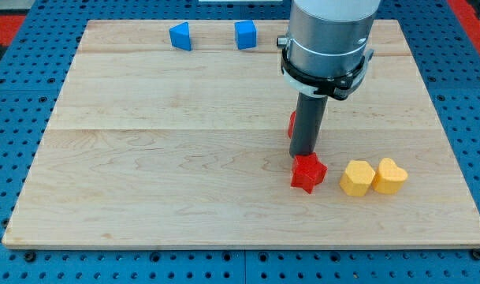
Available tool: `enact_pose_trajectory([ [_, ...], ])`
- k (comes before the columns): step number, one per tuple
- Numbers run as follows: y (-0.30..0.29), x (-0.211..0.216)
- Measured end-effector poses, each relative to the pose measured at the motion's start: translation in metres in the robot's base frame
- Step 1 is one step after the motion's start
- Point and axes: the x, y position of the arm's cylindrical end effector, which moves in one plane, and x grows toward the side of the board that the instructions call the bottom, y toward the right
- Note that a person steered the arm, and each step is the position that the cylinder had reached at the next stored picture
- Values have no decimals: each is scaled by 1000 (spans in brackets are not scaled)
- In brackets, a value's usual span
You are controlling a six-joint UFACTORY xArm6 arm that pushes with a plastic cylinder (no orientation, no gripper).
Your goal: Slide red circle diagonally top left of the red star
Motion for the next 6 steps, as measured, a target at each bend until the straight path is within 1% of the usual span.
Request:
enact_pose_trajectory([
  [1,55,-19],
  [2,55,-44],
  [3,19,-57],
  [4,-53,-58],
  [5,-65,-55],
  [6,-65,-35],
])
